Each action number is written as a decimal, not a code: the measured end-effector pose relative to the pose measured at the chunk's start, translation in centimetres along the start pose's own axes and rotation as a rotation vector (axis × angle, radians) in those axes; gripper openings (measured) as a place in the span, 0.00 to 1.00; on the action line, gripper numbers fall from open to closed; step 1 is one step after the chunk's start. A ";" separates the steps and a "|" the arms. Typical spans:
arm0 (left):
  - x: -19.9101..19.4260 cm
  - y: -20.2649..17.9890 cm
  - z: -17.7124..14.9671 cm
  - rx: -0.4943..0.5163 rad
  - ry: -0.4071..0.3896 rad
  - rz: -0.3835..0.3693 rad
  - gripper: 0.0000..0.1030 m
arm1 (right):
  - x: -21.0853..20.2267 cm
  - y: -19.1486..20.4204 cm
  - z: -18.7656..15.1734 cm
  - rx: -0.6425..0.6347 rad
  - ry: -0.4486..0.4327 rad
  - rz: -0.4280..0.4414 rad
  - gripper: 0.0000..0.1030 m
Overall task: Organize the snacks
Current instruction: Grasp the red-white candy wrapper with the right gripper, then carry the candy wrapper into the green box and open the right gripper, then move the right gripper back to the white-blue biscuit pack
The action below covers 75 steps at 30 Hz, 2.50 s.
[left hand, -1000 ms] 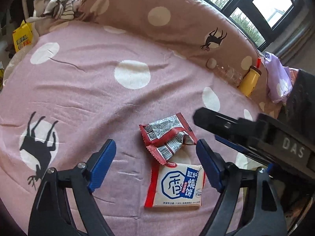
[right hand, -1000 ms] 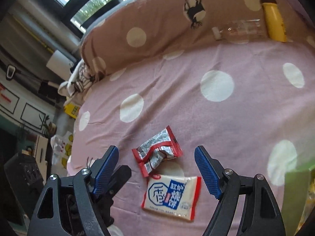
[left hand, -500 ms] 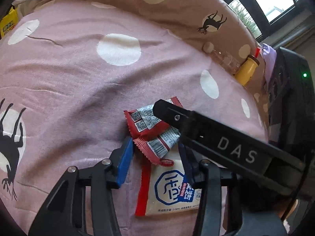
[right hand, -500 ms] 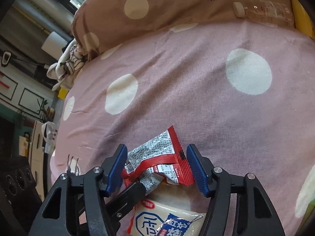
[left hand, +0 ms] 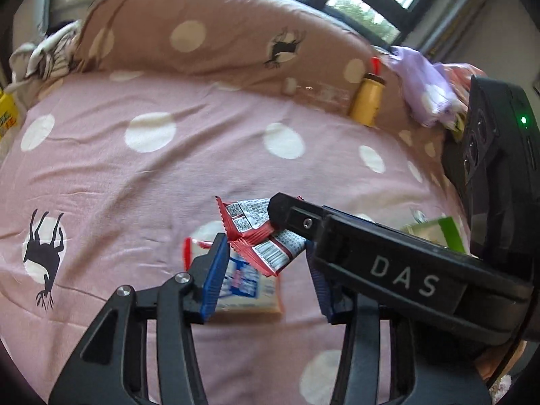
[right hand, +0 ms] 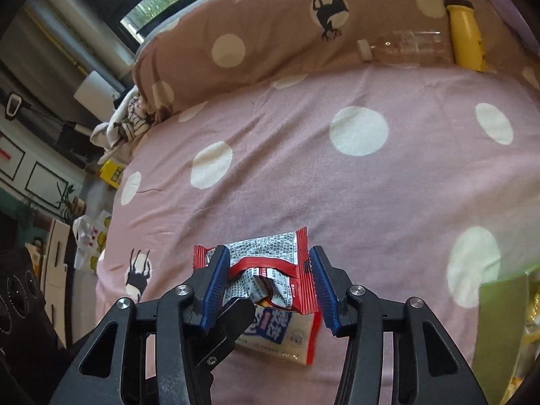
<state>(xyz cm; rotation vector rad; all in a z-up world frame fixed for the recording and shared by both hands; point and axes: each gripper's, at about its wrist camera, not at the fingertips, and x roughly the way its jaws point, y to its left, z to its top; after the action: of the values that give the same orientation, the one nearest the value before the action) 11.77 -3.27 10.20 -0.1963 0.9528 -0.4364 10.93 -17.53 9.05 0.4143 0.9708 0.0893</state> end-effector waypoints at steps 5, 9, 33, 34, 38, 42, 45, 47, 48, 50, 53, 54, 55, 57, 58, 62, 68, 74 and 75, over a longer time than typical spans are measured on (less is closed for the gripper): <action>-2.4 -4.5 -1.4 0.098 -0.045 -0.043 0.45 | -5.7 -1.9 -2.3 0.092 -0.096 0.006 0.50; -3.5 -7.9 -2.8 0.176 -0.056 -0.080 0.46 | -9.7 -3.0 -4.6 0.108 -0.181 -0.021 0.50; 3.7 -20.5 -6.2 0.343 0.073 -0.270 0.44 | -16.5 -18.4 -11.1 0.522 -0.318 -0.080 0.50; 3.8 -20.7 -6.3 0.351 0.076 -0.269 0.44 | -16.5 -18.6 -11.2 0.532 -0.318 -0.087 0.50; 4.5 -21.1 -6.6 0.357 0.094 -0.283 0.44 | -16.5 -19.4 -11.5 0.559 -0.307 -0.128 0.50; 5.2 -21.1 -6.7 0.347 0.119 -0.299 0.44 | -16.4 -20.1 -11.8 0.581 -0.293 -0.142 0.50; 5.5 -21.3 -6.9 0.341 0.133 -0.316 0.44 | -16.4 -20.4 -11.9 0.595 -0.285 -0.159 0.50; 5.6 -21.4 -7.0 0.335 0.141 -0.331 0.44 | -16.5 -20.5 -12.0 0.605 -0.282 -0.184 0.50; 5.6 -21.5 -7.0 0.334 0.143 -0.344 0.44 | -16.7 -20.5 -12.1 0.606 -0.285 -0.195 0.50; 5.7 -21.6 -7.1 0.331 0.148 -0.360 0.44 | -17.0 -20.7 -12.2 0.615 -0.295 -0.210 0.50; 5.9 -22.0 -7.2 0.345 0.154 -0.358 0.44 | -17.1 -21.0 -12.4 0.626 -0.295 -0.212 0.50; 5.9 -22.1 -7.3 0.346 0.158 -0.360 0.44 | -17.1 -21.1 -12.5 0.632 -0.293 -0.217 0.50; 5.9 -22.1 -7.4 0.346 0.159 -0.363 0.44 | -17.1 -21.1 -12.5 0.635 -0.292 -0.224 0.50; 5.9 -22.0 -7.4 0.346 0.162 -0.370 0.45 | -17.2 -21.1 -12.5 0.640 -0.293 -0.238 0.50; 5.8 -21.9 -7.5 0.347 0.162 -0.376 0.45 | -17.2 -21.1 -12.5 0.639 -0.295 -0.242 0.50; 4.7 -21.2 -7.4 0.359 0.140 -0.393 0.46 | -18.0 -20.8 -12.6 0.629 -0.323 -0.241 0.52; 2.1 -19.0 -6.5 0.335 0.080 -0.369 0.52 | -19.7 -20.2 -12.7 0.627 -0.403 -0.251 0.62; -0.8 -14.7 -4.8 0.282 -0.015 -0.273 0.62 | -20.1 -19.1 -12.3 0.586 -0.426 -0.248 0.72; -1.1 -13.8 -4.5 0.266 -0.030 -0.238 0.63 | -20.2 -18.8 -12.2 0.578 -0.435 -0.245 0.73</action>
<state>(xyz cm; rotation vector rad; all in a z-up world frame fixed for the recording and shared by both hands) 3.76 -15.05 13.26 -0.0739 0.8351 -0.7711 -12.60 -36.30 11.68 0.8020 0.5941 -0.4975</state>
